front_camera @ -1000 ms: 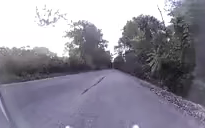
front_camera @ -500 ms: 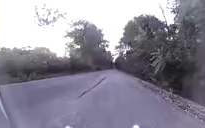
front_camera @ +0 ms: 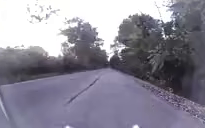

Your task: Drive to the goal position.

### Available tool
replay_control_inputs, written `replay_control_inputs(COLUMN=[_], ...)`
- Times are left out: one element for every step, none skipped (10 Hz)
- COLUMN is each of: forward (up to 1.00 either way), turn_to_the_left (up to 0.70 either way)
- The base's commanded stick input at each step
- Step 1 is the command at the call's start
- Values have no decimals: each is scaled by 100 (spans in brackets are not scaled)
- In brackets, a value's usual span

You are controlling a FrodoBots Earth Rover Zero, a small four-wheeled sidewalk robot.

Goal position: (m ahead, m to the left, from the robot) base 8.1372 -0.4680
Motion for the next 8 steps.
replay_control_inputs(forward=[70, 70, 70, 70, 70, 70, 70, 70], turn_to_the_left=[0, 0, 0, 0, 0, 0, 0, 0])
